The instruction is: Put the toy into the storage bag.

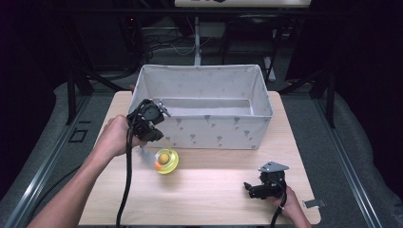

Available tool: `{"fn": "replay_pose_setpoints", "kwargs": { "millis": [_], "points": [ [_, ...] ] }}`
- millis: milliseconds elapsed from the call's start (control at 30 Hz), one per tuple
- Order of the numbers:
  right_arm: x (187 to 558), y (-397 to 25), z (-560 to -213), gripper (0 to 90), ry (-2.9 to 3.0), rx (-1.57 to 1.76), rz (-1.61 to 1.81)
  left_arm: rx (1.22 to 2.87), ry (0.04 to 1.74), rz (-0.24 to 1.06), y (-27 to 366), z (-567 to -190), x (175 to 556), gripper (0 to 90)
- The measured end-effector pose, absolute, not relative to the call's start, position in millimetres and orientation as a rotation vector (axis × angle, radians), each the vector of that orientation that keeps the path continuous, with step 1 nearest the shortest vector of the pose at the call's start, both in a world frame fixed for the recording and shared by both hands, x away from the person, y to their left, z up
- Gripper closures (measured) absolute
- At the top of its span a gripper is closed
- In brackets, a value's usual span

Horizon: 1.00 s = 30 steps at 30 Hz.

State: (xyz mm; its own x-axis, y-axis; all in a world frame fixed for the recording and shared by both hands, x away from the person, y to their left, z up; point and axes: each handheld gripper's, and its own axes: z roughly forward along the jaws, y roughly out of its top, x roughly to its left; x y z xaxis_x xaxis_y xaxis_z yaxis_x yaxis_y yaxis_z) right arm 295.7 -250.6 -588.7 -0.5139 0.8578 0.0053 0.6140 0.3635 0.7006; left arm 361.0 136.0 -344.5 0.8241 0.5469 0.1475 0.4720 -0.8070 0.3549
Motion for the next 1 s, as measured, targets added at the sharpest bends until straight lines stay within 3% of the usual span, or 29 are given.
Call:
{"fn": "replay_pose_setpoints", "kwargs": {
  "millis": [1000],
  "points": [
    [296, -251, -588, 0.0, 2.272, 1.283, 0.925, 2.628, 1.027, 0.382, 220, -341, 355, 88.0]
  ]
}}
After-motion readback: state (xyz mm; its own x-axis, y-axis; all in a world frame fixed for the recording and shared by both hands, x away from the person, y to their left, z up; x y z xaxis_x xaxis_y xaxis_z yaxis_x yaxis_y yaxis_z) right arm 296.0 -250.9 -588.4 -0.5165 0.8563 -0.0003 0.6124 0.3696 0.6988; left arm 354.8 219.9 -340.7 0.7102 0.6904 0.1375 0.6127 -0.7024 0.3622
